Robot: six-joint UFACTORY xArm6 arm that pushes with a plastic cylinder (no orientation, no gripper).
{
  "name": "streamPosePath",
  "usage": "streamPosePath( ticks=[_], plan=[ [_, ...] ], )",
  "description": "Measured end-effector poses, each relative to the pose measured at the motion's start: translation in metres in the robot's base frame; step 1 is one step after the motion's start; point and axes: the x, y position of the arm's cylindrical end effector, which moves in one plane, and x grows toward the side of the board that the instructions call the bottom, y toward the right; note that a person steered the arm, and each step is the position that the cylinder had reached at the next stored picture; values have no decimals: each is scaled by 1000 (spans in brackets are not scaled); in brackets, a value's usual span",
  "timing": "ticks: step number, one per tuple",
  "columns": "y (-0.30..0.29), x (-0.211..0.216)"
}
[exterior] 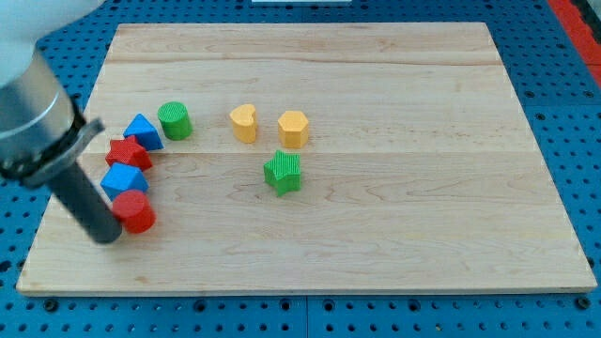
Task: Push the blue cube on the left side of the red circle
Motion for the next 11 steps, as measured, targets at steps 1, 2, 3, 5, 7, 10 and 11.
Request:
streamPosePath(
  ticks=[1, 2, 3, 5, 7, 10, 11],
  plan=[
    [32, -23],
    [69, -24],
    [89, -33],
    [6, 5],
    [-63, -32],
    [18, -39],
    [41, -39]
  ],
)
